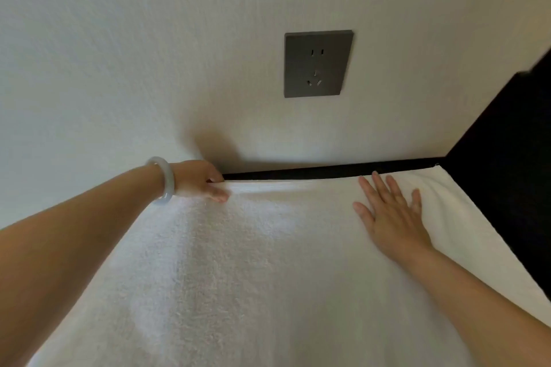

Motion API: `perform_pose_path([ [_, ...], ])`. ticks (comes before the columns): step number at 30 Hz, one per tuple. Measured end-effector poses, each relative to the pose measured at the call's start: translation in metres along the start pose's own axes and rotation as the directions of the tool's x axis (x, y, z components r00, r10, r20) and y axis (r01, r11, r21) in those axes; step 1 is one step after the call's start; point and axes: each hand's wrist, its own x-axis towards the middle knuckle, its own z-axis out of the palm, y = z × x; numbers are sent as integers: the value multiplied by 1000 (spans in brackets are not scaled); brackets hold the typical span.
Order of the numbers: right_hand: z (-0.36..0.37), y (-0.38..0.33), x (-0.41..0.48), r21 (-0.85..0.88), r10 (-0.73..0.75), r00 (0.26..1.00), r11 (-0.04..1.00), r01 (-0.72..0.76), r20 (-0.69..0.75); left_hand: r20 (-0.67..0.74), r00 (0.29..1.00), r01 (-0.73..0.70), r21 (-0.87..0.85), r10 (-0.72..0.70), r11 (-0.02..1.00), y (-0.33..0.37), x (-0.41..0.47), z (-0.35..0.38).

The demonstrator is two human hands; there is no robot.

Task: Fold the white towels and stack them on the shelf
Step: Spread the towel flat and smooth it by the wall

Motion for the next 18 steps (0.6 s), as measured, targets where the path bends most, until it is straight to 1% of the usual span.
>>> perform_pose_path([
  [2,-1,0,1,-11,5,1000,1000,-5,-3,-86,995,50,-15,-51,999,-5,6,1],
  [4,-2,0,0,-11,8,1000,1000,-8,-9,-163,977,137,-6,-136,991,-5,12,16],
  [6,-2,1,-1,-10,4,1000,1000,-4,-9,-289,924,247,-51,-251,968,-4,13,33],
  [8,0,2,-1,-2,2,1000,1000,-2,-14,-375,867,304,-127,-329,944,0,7,40],
  [9,-1,2,0,6,6,1000,1000,-6,-15,-395,852,337,-91,-344,937,5,3,41],
  [10,-1,2,0,17,11,1000,1000,-11,-15,-440,837,377,32,-325,926,11,1,42],
  [11,-2,1,0,27,15,1000,1000,-15,-17,-518,814,412,195,-263,890,20,-2,46],
  [12,-3,0,-1,32,21,1000,999,-20,-17,-614,773,426,318,-158,847,34,-3,56],
  [13,-4,-1,-1,31,31,999,999,-31,-12,-679,732,392,365,-47,844,54,-5,68],
  [14,-5,-2,-2,30,42,999,999,-42,-3,-704,709,290,353,47,890,79,-6,82],
  [15,-7,-3,-1,34,49,999,998,-49,8,-685,720,150,315,114,937,106,-7,97],
  [16,-9,-5,-1,44,49,999,998,-50,21,-618,770,0,249,159,968,132,-6,111],
  [17,-11,-5,0,68,39,999,997,-42,36,-526,831,-86,197,179,977,154,-3,123],
  [18,-13,-4,0,110,18,999,994,-23,51,-433,884,-102,184,174,978,172,1,133],
])
